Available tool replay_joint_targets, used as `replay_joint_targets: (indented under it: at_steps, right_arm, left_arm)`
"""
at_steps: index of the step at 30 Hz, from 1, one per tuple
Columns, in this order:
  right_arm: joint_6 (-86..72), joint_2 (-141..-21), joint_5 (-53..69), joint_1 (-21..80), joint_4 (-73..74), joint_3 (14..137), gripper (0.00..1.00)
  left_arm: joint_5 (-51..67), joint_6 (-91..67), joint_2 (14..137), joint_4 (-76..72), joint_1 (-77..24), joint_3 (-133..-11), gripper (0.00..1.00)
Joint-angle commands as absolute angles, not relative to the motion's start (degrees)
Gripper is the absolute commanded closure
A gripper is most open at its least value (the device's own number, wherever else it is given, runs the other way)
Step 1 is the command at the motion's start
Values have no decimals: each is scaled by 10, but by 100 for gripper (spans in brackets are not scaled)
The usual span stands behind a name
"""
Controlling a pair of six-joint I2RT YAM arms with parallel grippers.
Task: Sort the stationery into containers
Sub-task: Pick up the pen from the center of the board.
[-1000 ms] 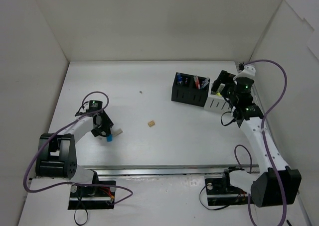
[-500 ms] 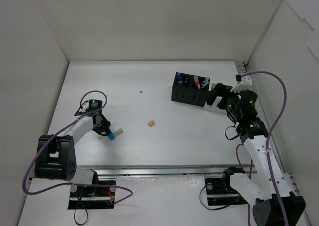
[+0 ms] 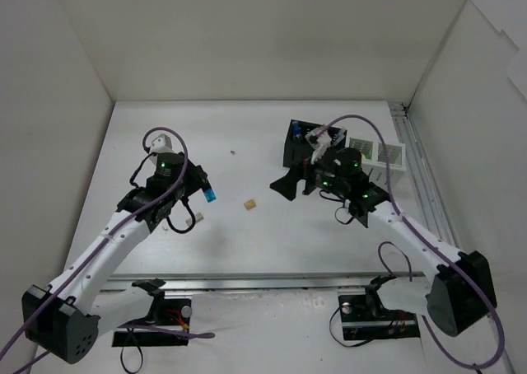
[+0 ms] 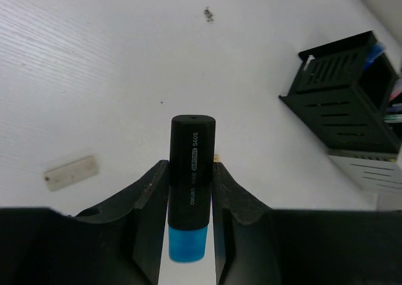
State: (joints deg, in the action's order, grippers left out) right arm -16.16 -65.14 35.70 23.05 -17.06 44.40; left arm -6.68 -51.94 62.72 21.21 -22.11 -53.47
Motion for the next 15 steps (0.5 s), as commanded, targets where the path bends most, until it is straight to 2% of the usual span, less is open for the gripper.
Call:
replay_joint_targets:
  at_steps: [1, 5, 10, 15]
  right_arm:
    - [-163, -714, 370, 302, -318, 458, 2]
    - [-140, -772, 326, 384, -347, 500, 2]
    - [-119, -836, 268, 419, -384, 523, 2]
    - [-112, -877, 273, 446, -396, 554, 2]
  left_arm:
    - [-131, -600, 597, 178, -262, -548, 100]
    - [-170, -653, 572, 145, -302, -537, 100]
    - [-188, -697, 552, 99, -330, -510, 100]
    - [-200, -721, 562, 103, -352, -512, 100]
